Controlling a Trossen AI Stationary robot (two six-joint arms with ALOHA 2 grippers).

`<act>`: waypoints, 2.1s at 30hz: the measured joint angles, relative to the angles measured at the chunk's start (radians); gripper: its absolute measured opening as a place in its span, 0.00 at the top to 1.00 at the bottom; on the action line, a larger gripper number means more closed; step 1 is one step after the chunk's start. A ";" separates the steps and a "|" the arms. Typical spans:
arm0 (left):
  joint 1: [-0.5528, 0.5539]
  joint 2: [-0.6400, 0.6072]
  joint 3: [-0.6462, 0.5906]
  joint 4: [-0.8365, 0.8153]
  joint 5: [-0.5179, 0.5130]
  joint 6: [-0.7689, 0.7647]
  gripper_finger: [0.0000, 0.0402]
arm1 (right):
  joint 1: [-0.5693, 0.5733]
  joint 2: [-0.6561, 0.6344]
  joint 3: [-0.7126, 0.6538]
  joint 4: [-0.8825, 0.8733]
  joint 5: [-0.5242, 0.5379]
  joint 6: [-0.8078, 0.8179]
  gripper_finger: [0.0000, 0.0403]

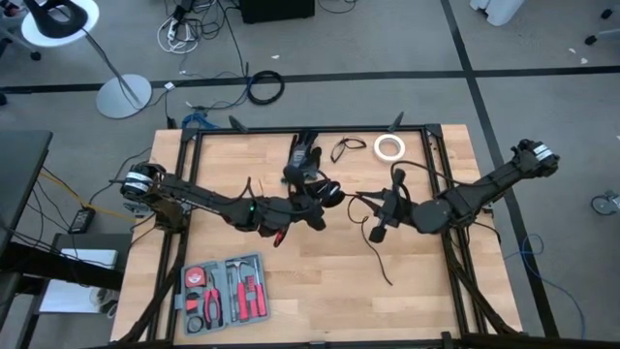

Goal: Coil cords
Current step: Coil the black wire into a spool

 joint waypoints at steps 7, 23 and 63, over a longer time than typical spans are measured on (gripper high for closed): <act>-0.006 0.000 -0.001 -0.019 0.028 -0.025 1.00 | -0.026 -0.004 0.000 -0.067 0.041 0.015 0.97; -0.012 0.001 -0.001 -0.026 0.015 0.016 1.00 | -0.033 0.010 0.002 0.052 -0.054 -0.024 0.87; -0.025 0.002 -0.002 0.154 -0.070 0.393 1.00 | -0.245 0.130 -0.243 0.210 -0.298 0.379 0.81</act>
